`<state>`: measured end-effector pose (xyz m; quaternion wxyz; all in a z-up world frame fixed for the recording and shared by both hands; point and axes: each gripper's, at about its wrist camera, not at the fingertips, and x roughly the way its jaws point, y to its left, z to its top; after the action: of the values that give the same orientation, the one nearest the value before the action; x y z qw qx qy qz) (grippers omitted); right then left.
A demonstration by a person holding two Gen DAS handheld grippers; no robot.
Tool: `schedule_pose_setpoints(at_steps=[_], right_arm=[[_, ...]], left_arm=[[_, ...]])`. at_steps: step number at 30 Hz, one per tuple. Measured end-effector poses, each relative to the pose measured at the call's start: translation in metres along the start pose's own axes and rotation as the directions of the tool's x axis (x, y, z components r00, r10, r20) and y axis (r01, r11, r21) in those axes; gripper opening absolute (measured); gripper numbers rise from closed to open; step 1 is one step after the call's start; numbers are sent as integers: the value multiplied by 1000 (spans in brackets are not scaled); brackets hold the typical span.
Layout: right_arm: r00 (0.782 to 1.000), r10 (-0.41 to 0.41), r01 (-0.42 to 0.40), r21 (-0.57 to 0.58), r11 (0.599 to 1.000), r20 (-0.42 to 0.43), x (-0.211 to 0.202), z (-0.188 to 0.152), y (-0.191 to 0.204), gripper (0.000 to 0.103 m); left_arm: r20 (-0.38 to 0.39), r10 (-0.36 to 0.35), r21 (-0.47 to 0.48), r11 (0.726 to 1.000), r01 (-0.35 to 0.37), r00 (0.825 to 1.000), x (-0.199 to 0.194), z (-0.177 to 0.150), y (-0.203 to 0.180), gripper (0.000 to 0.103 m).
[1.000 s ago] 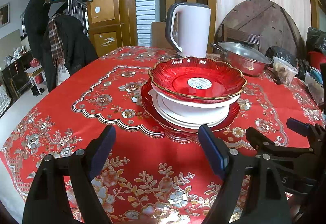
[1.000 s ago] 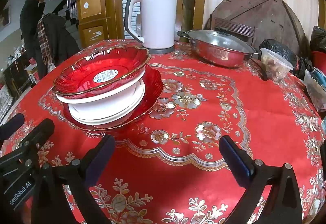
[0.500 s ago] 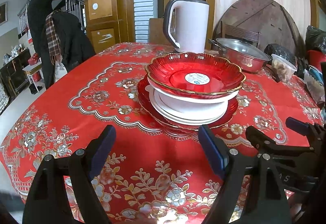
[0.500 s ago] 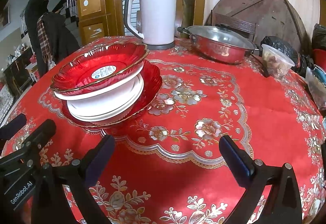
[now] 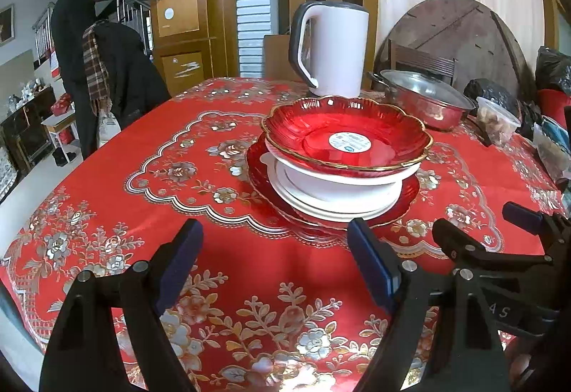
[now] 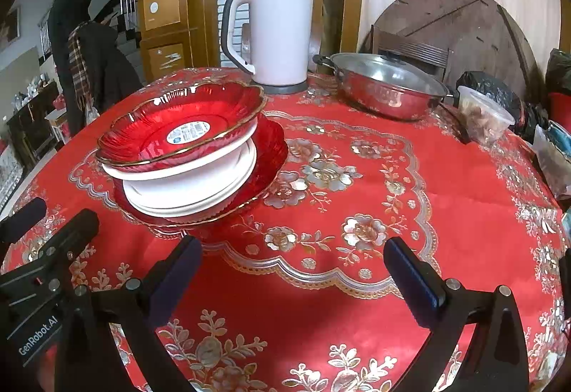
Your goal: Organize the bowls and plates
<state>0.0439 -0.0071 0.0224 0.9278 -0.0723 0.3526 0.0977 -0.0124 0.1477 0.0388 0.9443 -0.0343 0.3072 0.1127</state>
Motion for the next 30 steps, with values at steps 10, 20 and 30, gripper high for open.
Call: schedule_pose_setpoints(at_steps=[10, 20, 30], right_arm=[[1000, 8, -8, -22, 1000, 6, 1, 1, 13, 103], [1000, -3, 3, -2, 1000, -1, 3, -1, 6, 103], [1000, 2, -2, 7, 1000, -3, 2, -1, 2, 103]], left_arm=[[13, 19, -3, 1000, -19, 1000, -1, 3, 8, 83], [22, 14, 25, 1000, -14, 1000, 0, 4, 1, 83], [56, 9, 44, 999, -12, 998, -2, 4, -2, 83]])
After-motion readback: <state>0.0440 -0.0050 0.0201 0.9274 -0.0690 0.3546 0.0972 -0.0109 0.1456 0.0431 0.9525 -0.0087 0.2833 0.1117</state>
